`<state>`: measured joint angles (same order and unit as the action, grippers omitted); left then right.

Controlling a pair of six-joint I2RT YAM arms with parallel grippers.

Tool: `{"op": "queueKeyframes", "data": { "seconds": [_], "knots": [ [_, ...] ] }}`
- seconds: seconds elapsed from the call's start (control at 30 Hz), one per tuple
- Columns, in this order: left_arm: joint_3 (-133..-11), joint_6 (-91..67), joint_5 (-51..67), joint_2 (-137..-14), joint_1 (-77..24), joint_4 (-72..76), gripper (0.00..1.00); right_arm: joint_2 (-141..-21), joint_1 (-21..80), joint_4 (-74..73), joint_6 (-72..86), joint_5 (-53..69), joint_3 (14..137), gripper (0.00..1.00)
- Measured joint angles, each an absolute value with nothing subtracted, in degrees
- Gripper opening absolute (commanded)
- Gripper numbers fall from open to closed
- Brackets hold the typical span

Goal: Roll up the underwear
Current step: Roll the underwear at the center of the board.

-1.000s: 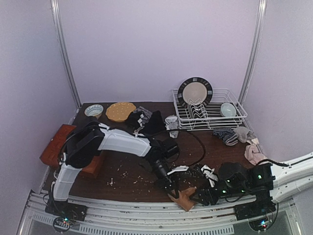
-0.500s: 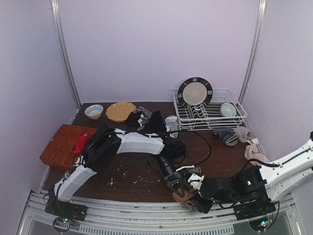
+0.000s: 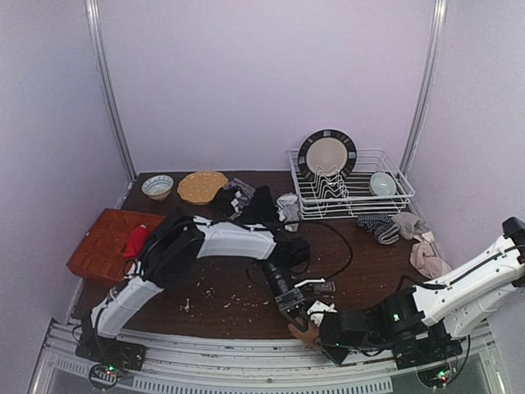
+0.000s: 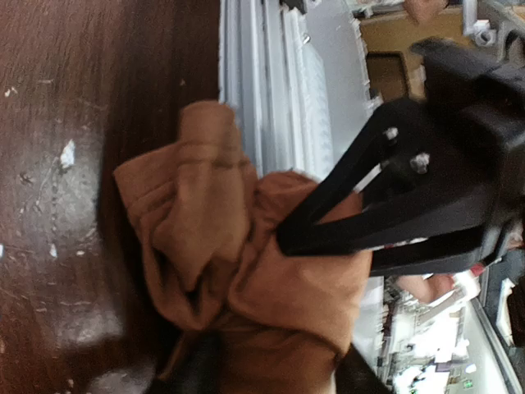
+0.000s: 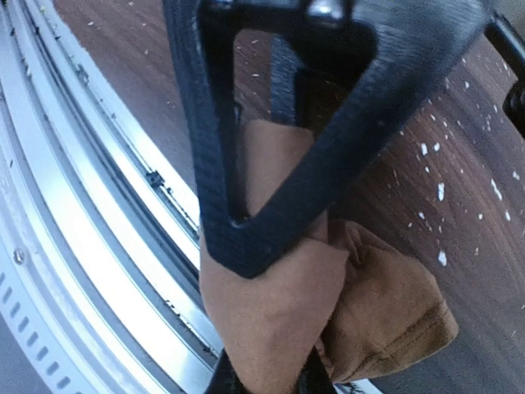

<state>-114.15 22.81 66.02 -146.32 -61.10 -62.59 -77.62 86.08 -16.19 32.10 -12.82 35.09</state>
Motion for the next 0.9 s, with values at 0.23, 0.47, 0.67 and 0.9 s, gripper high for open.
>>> {"op": "queueKeyframes", "data": {
  "seconds": [0.23,0.47,0.67,0.9],
  "knots": [
    [-101.97,13.78,62.54,-136.55,-58.52,-50.61,0.98,-72.51,81.89,-7.86,33.41,-7.25,28.73,0.0],
    [-77.3,0.89,45.5,-118.67,-51.4,-26.55,0.98,-69.71,74.24,5.3,33.43,5.1,21.71,0.0],
    [-56.58,-3.7,26.35,-102.28,-51.11,-5.93,0.98,-73.65,65.28,15.7,33.71,16.14,20.1,0.0],
    [-46.74,-0.23,6.79,-90.83,-62.39,9.78,0.98,-82.7,59.81,30.3,36.75,24.4,19.84,0.0]
  ]
}}
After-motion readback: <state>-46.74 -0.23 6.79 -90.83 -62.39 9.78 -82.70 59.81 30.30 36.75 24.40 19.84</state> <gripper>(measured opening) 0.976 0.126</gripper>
